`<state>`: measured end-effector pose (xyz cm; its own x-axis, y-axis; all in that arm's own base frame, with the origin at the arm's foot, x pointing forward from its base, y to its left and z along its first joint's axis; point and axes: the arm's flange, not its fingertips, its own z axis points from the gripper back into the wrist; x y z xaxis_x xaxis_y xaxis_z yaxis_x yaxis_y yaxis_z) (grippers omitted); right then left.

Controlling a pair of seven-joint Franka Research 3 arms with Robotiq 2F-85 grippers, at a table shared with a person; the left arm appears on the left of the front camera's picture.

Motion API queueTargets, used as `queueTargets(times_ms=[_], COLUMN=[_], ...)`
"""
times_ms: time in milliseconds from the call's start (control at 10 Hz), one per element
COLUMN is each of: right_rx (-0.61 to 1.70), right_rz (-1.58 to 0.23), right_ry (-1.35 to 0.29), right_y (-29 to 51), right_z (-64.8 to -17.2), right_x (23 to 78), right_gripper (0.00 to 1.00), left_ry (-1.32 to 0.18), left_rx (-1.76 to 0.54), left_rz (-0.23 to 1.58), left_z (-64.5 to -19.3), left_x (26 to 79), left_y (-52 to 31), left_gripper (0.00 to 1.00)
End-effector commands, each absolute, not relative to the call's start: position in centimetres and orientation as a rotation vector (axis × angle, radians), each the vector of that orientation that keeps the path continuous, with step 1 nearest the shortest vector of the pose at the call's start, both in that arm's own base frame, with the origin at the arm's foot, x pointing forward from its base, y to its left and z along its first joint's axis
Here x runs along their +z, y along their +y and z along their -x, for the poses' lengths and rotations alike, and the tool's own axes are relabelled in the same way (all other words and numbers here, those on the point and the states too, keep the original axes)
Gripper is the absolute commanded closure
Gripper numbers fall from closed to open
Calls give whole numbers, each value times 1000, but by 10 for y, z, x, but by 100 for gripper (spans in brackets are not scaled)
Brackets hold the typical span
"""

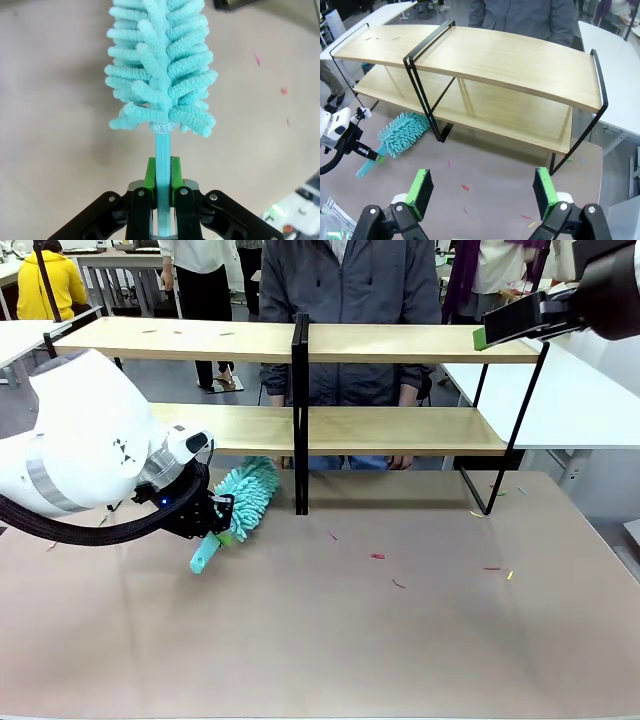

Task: Clean the shelves.
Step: Clean another randomly selected level of the Shelf with the Duster.

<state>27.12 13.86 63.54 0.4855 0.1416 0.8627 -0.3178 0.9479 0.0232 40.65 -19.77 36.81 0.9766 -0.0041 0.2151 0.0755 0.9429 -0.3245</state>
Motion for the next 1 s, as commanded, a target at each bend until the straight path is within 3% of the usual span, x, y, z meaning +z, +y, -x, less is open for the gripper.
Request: queueTargets(times_ms=[0, 900], right_rx=[280, 280], right_rz=[-193, -193], right_ry=[-1029, -1029], right_y=[138, 138], right_z=[-271, -271], right_x=[636, 636], right_gripper=[0, 0], left_ry=[-251, -170], left_rx=[101, 517], left_rz=[261, 107], left_z=[-407, -411], left_x=[371, 377], left_y=[-206, -181], left_gripper=[87, 87])
